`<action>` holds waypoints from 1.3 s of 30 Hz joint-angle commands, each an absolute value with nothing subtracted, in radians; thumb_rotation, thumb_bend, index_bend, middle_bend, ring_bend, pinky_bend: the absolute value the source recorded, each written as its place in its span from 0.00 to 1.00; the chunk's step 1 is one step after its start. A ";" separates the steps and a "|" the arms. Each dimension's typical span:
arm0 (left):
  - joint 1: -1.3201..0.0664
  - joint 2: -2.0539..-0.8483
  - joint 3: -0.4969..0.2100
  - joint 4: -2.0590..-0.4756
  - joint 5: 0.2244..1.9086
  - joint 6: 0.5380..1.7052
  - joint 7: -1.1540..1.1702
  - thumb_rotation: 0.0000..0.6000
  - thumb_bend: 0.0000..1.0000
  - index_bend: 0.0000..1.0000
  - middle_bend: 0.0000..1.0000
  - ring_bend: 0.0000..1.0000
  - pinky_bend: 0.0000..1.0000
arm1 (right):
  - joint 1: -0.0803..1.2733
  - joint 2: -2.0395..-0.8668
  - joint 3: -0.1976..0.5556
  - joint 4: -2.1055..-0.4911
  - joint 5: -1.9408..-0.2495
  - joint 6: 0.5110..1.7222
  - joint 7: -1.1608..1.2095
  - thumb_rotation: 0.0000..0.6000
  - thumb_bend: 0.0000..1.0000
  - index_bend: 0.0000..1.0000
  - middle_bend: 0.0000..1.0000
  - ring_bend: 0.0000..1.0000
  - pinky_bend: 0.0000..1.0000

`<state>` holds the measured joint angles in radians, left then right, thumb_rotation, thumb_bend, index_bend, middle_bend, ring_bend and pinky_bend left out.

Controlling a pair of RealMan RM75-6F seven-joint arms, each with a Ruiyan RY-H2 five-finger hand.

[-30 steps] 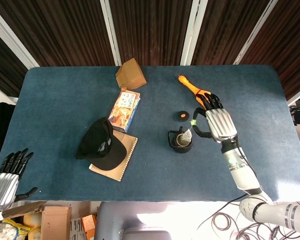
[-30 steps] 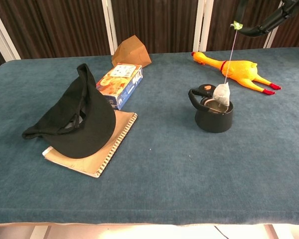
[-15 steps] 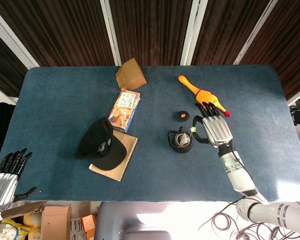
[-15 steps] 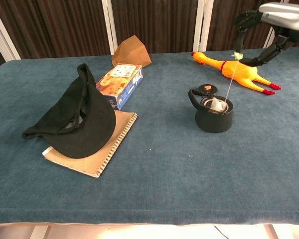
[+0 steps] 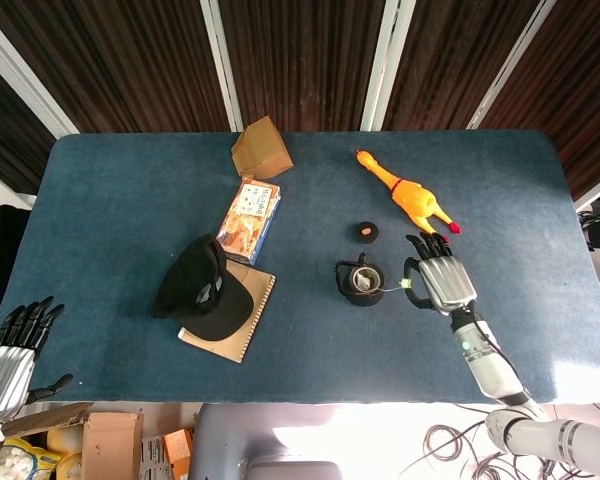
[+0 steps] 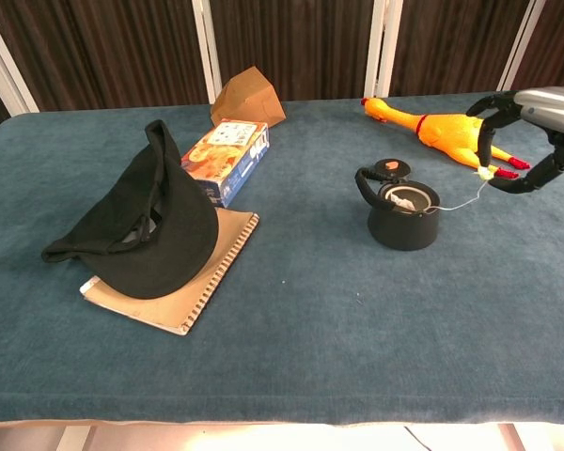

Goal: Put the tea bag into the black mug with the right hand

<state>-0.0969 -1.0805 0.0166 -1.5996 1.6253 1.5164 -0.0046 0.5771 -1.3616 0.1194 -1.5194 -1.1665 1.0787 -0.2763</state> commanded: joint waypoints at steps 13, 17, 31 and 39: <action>-0.097 -1.082 0.016 -1.601 1.625 1.515 -0.004 1.00 0.03 0.00 0.00 0.00 0.07 | 0.509 -1.357 0.037 -1.448 -1.228 1.055 -0.236 1.00 0.27 0.38 0.07 0.00 0.00; -0.097 -1.081 0.015 -1.601 1.624 1.516 -0.009 1.00 0.03 0.00 0.00 0.00 0.07 | 0.516 -1.342 0.041 -1.463 -1.222 1.029 -0.241 1.00 0.27 0.28 0.06 0.00 0.00; -0.099 -1.081 0.016 -1.599 1.629 1.516 -0.012 1.00 0.03 0.00 0.00 0.00 0.07 | 0.647 -1.336 0.118 -1.560 -1.134 0.905 -0.411 1.00 0.63 0.35 0.04 0.00 0.00; -0.093 -1.078 0.015 -1.598 1.629 1.527 -0.018 1.00 0.03 0.00 0.00 0.00 0.07 | 0.703 -1.395 0.125 -1.527 -1.038 0.854 -0.478 1.00 0.65 0.35 0.04 0.00 0.00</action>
